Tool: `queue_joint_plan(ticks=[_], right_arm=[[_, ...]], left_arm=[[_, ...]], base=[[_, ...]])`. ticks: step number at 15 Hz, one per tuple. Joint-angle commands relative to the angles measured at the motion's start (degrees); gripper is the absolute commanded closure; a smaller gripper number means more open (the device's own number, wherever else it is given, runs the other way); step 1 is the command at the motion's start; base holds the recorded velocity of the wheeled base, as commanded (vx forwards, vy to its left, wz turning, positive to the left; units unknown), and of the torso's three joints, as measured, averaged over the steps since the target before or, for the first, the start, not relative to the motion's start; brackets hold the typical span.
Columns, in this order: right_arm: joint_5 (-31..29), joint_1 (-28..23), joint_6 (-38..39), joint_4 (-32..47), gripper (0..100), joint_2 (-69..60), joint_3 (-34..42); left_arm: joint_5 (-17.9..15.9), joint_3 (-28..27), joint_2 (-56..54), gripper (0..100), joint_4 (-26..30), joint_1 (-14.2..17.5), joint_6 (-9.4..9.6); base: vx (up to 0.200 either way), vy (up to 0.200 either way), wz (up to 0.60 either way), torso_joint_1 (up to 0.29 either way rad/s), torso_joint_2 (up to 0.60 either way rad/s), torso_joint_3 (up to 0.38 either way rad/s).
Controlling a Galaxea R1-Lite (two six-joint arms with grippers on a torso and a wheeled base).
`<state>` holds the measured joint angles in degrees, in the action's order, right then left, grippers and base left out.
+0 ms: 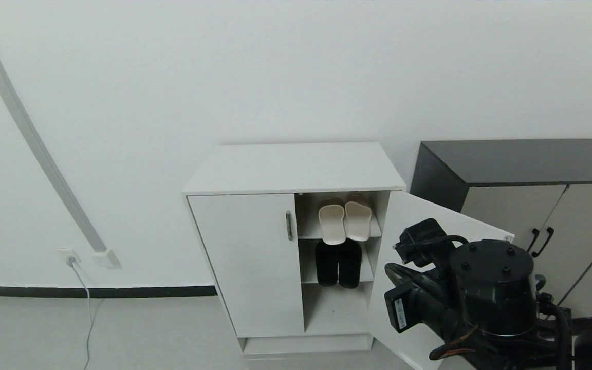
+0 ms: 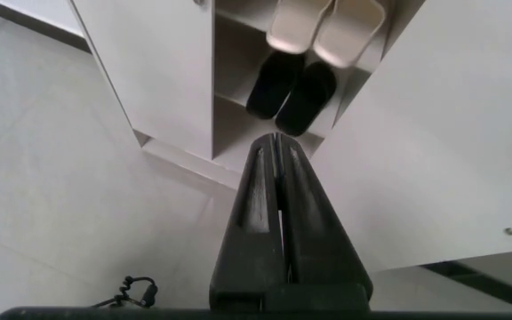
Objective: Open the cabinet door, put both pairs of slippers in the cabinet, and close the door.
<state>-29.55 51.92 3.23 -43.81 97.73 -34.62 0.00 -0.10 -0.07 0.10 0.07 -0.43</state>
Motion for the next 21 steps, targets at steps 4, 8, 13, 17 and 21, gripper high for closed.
queue_joint_plan(ticks=[4,8,13,17,21], right_arm=[[0.2,0.0,-0.4,-1.6,100,0.2,0.7],[0.3,0.0,-0.7,-1.8,100,0.6,0.9],[0.2,0.0,-0.7,-1.7,100,0.7,0.9],[0.2,0.0,-0.7,-1.7,100,0.7,0.9],[0.2,-0.4,-0.8,-1.8,100,0.7,0.9]], left_arm=[[0.0,0.0,0.1,100,0.0,0.0,-0.1],[0.0,0.0,0.1,100,0.0,0.0,-0.1],[0.1,0.0,0.1,100,0.0,0.0,-0.1],[0.1,0.0,0.1,100,0.0,0.0,-0.1],[0.1,0.0,0.1,100,0.0,0.0,-0.1]], base=[[0.0,0.0,0.0,0.232,-0.55,-0.295],[0.0,0.0,0.0,0.013,-0.04,-0.016],[0.0,0.0,-0.12,0.0,0.0,0.0],[0.0,0.0,-0.6,0.006,0.0,-0.002],[0.0,0.0,-0.15,0.003,0.0,-0.001]])
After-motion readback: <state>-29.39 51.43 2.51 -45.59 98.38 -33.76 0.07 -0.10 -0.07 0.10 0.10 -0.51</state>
